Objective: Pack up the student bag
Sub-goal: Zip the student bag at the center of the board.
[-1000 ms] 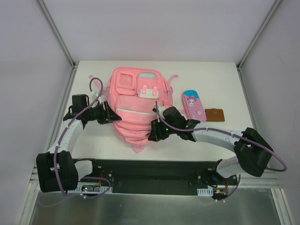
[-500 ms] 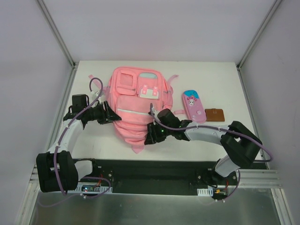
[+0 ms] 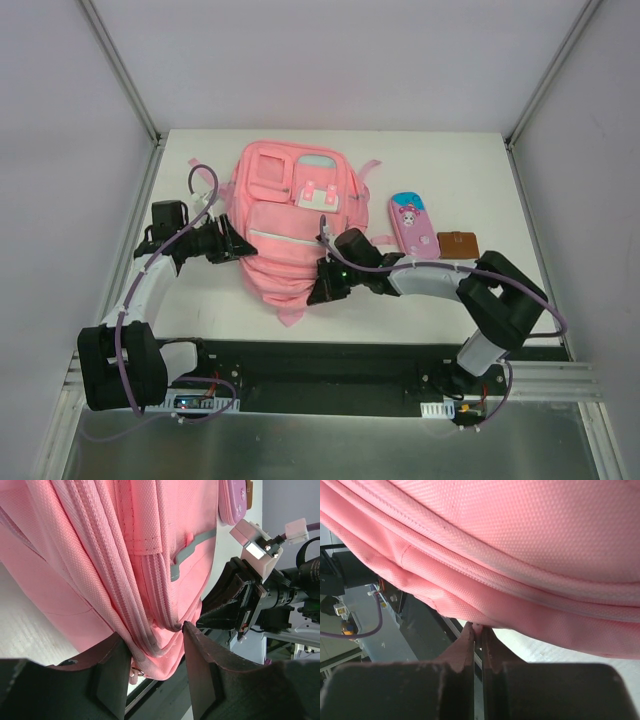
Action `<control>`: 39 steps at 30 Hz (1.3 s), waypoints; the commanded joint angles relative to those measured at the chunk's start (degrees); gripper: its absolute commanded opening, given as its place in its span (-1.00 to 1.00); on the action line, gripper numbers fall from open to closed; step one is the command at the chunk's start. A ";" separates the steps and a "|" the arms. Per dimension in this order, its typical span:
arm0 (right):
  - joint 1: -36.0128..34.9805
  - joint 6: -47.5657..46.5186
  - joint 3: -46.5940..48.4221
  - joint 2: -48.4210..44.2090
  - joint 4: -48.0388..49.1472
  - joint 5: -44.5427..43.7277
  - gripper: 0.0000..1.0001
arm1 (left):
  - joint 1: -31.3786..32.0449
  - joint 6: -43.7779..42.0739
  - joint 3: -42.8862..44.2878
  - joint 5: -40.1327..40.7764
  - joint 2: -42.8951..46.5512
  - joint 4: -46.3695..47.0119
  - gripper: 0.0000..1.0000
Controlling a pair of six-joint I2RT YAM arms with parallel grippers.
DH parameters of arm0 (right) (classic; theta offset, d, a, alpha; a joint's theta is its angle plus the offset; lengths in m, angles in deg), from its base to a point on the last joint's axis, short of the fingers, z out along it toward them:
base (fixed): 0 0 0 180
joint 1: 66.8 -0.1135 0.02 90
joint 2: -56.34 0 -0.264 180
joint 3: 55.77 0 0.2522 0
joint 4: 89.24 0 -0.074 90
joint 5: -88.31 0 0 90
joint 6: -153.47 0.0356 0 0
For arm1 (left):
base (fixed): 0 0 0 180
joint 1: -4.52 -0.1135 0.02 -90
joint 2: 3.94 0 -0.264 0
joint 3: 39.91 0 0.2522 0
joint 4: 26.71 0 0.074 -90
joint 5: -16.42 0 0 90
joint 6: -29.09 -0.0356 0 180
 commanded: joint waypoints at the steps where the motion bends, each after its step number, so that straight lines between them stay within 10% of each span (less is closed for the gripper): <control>1: 0.14 -0.25 0.79 -2.48 5.13 -0.25 -0.99 | 0.29 -0.49 0.73 -4.41 1.46 1.91 -0.20; 11: -0.13 -12.82 2.19 -14.45 -16.03 -17.81 -0.99 | -0.06 -0.58 1.87 -0.28 0.23 -0.02 -1.00; 23: 1.54 -21.53 5.88 -12.52 -29.22 -20.47 -0.99 | -5.68 -0.41 1.69 -2.73 0.32 -0.11 -1.00; 29: 0.31 -19.53 6.85 -11.56 -27.40 -12.64 -0.99 | -6.22 10.92 0.28 -6.71 4.96 10.77 0.89; 39: -5.83 -11.08 9.57 -9.09 -22.73 -20.19 -0.99 | 7.91 36.14 -13.32 17.29 28.96 2.37 0.98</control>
